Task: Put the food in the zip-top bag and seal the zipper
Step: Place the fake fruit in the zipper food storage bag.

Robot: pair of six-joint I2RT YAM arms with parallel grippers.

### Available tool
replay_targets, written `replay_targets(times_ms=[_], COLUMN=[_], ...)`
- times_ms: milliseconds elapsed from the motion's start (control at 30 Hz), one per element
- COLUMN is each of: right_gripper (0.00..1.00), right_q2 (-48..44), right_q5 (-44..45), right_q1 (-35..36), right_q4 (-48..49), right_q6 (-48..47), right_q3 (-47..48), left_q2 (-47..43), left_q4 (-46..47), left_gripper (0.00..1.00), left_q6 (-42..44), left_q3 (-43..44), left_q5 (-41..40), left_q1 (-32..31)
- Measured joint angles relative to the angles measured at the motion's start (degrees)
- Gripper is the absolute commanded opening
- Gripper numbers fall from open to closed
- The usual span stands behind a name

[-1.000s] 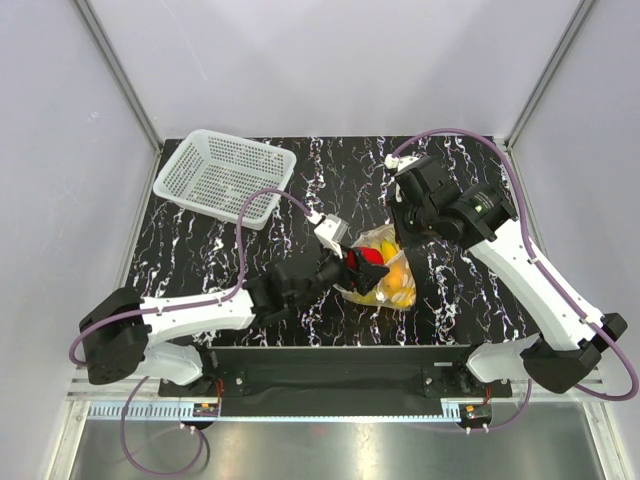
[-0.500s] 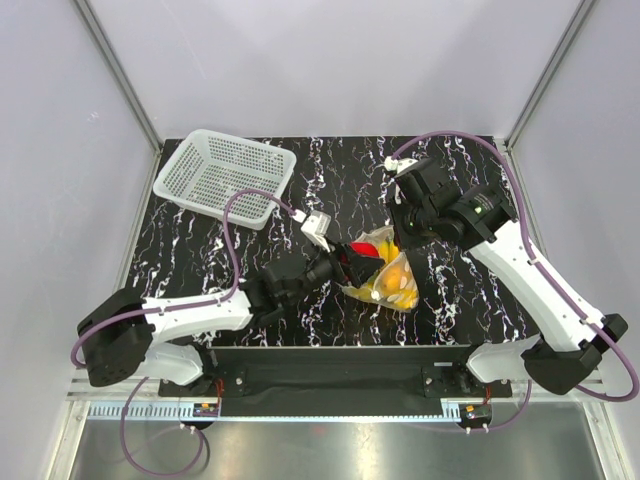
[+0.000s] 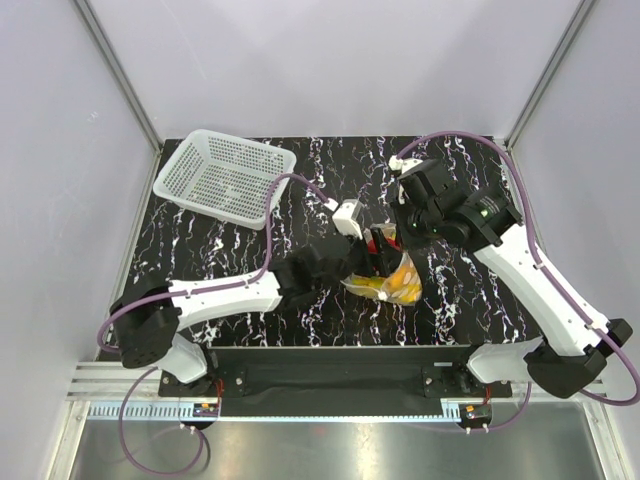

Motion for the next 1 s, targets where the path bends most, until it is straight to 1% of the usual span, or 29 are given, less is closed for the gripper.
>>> replay_targets(times_ms=[167,267,467,667,733,767,800,1000], right_gripper=[0.0,0.0,0.0,0.0,0.0,0.0,0.0,0.0], right_q2=[-1.16,-1.77,-1.81,-2.23,-2.64,-2.93,-3.15,-3.89], right_q5=[-0.04,-0.33,-3.06,-3.23,-2.49,-2.19,-1.97,-1.38], right_q1=[0.0,0.0,0.0,-0.15,-0.44,-0.57,-0.61,-0.59], right_q4=[0.02,0.0,0.17,1.36,1.42,1.42,1.38,1.29], right_q6=[0.63,0.9,1.4,1.55,1.55,1.53,1.53,1.57], right_q3=[0.0,0.0,-0.02,-0.5,-0.5,-0.5,-0.5,-0.5], left_q2=[1.44,3.5,4.83,5.03,5.68,5.92,6.12,6.25], left_q4=[-1.44,-2.01,-1.44,1.49,1.64,2.38,3.17,6.4], left_gripper=[0.74,0.79,0.78,0.79,0.83,0.89,0.99,0.99], left_q6=[0.68,1.81,5.97,10.86,12.0,12.26,12.35,11.76], left_q3=[0.39,1.07,1.2,1.77,2.91,2.99,2.99,2.1], left_q5=[-3.1,-6.62,-15.12,-18.82,-18.75,-18.51,-18.03,-15.28], left_q1=[-1.86,-2.82,-4.7,-4.94,-4.94,-4.94,-4.94,-4.94])
